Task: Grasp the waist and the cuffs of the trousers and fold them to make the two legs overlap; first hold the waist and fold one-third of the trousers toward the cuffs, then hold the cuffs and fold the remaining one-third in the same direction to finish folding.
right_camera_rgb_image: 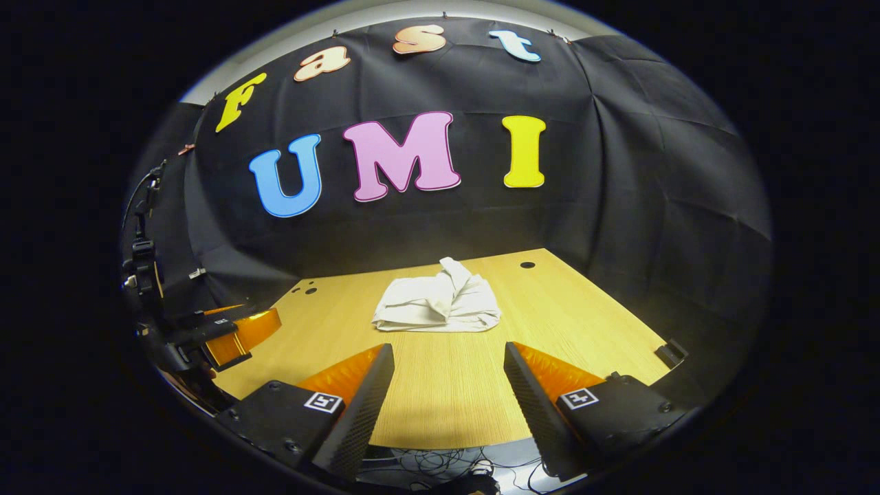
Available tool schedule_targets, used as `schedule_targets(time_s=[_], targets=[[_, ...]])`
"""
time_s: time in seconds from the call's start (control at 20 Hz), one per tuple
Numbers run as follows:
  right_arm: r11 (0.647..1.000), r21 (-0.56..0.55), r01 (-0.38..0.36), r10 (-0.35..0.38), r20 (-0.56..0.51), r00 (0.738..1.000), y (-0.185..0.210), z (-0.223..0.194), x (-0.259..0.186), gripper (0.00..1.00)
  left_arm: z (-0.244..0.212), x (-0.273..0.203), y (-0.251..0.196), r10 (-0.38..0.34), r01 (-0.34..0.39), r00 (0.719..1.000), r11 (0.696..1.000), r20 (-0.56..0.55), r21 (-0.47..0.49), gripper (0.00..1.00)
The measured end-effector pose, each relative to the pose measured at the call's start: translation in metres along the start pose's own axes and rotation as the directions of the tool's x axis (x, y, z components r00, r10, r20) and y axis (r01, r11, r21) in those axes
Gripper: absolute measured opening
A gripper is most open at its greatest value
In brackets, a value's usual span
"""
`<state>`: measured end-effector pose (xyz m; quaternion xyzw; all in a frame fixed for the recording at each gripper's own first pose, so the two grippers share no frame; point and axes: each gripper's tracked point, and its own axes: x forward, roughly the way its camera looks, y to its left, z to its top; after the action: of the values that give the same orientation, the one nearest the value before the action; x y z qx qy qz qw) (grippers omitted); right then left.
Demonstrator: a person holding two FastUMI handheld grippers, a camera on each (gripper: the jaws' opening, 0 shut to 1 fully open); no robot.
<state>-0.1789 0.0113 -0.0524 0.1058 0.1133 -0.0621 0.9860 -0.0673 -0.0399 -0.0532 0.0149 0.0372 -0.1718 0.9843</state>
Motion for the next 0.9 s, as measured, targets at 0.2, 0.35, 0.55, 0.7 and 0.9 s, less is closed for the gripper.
schedule_targets(time_s=[0.2, 0.35, 0.55, 0.7, 0.9], targets=[[1.000, 0.001, -0.003, 0.003, 0.007, 1.000, -0.001, 0.004, 0.004, 0.98, -0.003, -0.002, -0.009, -0.028, 0.029, 1.000, 0.999, -0.011, 0.014, 0.96], [1.000, 0.001, 0.001, -0.001, 0.017, 1.000, -0.003, 0.011, 0.008, 0.98, 0.000, 0.004, -0.008, -0.025, 0.025, 1.000, 1.000, -0.013, 0.015, 0.96], [1.000, 0.008, 0.021, -0.022, 0.043, 0.999, -0.011, 0.025, 0.014, 0.98, 0.008, 0.011, 0.000, -0.008, 0.008, 1.000, 1.000, -0.001, 0.003, 0.96], [0.999, 0.018, 0.034, -0.035, 0.049, 0.998, -0.013, 0.034, 0.019, 0.98, 0.009, 0.014, 0.009, 0.008, -0.008, 1.000, 1.000, 0.010, 0.014, 0.96], [1.000, -0.015, 0.027, -0.027, 0.042, 0.999, -0.012, 0.039, 0.023, 0.98, 0.005, 0.015, 0.024, 0.031, -0.031, 0.999, 1.000, 0.009, 0.004, 0.96]])
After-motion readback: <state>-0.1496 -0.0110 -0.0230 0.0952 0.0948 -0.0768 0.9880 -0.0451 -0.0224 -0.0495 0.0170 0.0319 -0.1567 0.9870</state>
